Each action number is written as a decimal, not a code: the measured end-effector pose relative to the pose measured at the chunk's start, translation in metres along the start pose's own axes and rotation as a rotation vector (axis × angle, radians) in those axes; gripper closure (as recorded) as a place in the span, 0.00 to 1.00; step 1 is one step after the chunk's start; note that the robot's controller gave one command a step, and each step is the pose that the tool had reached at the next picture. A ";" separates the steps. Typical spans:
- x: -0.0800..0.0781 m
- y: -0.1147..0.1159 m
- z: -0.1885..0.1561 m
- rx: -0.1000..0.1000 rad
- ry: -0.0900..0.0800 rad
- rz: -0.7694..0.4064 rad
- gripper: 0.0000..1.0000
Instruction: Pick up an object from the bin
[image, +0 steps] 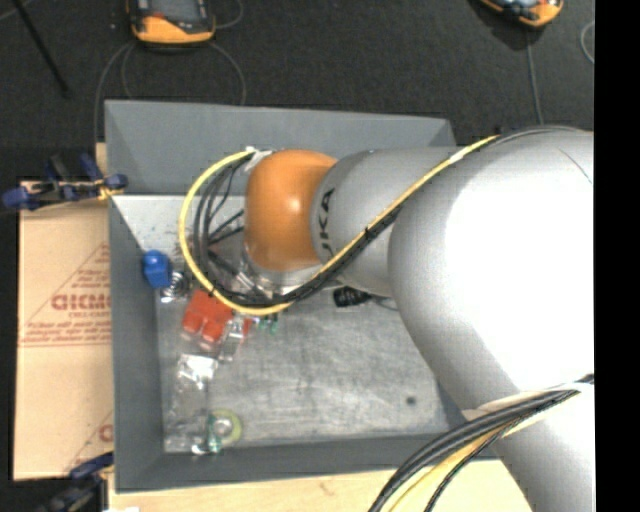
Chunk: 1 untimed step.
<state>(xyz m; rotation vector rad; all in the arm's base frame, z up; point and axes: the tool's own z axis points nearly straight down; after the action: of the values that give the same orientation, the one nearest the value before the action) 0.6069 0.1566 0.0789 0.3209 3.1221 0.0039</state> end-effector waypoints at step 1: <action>-0.001 0.000 -0.002 0.001 0.002 -0.001 1.00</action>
Offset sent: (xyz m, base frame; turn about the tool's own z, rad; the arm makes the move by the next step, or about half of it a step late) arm 0.0000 0.0000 0.0000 0.0000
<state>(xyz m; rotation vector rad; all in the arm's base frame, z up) 0.6075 0.1563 0.0812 0.3200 3.1246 0.0019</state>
